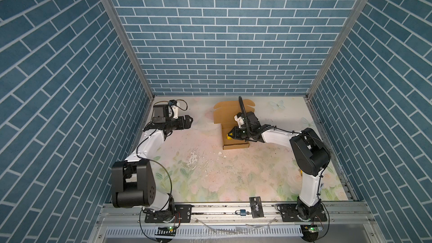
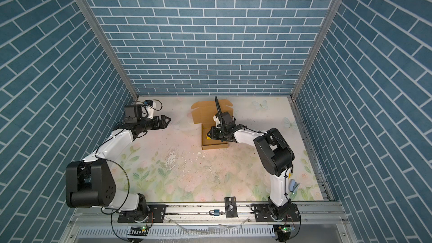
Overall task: Fold the paper box
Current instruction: 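Carry the yellow block with the right gripper over the open brown box, then lower the block into the box and open the right gripper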
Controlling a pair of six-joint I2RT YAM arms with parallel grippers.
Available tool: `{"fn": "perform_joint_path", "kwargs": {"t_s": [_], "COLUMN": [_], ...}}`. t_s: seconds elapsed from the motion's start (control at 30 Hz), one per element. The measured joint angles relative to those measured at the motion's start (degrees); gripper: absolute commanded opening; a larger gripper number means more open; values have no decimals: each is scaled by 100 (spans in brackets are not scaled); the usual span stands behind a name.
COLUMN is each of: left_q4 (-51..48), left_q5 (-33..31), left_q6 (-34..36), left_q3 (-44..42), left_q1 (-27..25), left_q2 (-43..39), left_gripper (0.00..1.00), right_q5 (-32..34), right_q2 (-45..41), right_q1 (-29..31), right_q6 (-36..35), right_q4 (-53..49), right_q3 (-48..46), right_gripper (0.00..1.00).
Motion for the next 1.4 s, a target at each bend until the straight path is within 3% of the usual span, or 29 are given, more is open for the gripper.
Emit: {"fn": "perform_joint_path", "kwargs": {"t_s": [0.3, 0.87, 1.4], "left_q4": [44, 85, 107], "left_q5": [-4, -13, -28], "left_q6": [2, 4, 20], "left_q3": [0, -2, -4], "left_q1": [0, 0, 0], "left_q2": [4, 66, 92], "left_gripper": [94, 94, 94], "right_q5": [76, 820, 1287], "right_q2": [199, 293, 192], "right_q1": [33, 59, 74], "right_q6": [-7, -461, -748], "right_q4": [-140, -1165, -1836], "right_q3": [92, 435, 691], "right_gripper": [24, 34, 49]}}
